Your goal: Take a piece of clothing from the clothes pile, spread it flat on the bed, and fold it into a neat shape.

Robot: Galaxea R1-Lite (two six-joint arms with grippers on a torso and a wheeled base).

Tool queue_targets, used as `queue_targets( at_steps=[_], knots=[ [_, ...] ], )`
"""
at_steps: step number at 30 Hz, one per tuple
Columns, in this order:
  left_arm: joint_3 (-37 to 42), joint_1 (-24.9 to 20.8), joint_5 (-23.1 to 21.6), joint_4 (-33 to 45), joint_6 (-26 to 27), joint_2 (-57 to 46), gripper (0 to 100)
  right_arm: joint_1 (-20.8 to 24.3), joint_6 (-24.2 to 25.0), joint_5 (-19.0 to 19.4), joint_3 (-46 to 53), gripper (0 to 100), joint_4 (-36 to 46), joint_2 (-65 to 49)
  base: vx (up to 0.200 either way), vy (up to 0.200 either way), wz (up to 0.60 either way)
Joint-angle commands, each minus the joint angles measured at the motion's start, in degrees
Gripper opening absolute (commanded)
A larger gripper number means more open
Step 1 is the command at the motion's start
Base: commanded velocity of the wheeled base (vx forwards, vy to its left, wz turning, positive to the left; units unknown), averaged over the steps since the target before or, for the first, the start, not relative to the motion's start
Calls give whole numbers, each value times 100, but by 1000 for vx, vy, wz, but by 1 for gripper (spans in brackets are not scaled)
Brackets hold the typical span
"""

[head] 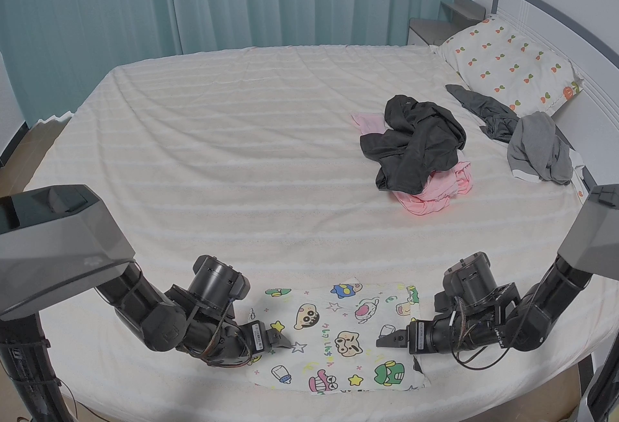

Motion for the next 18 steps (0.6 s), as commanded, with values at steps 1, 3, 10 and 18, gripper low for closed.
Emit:
queue_targets(
  at_steps=[1,3,10,18],
  knots=[
    [548,360,76,-3,-14,-864,100,-435,0,-154,455,100,1,-1101,0,0,0],
    [785,615,67,-20,-23,-1497,100,-628,-8,-242,613,100,10,-1874,0,0,0],
    [1611,1019,1016,-117,21,-4301,100,-584,-465,-1789,982,100,124,-4625,0,0,0],
    [1682,878,3600,1087,856,-7781,100,-1121,-1590,-2176,1844,100,810,-7649,0,0,0]
  ],
)
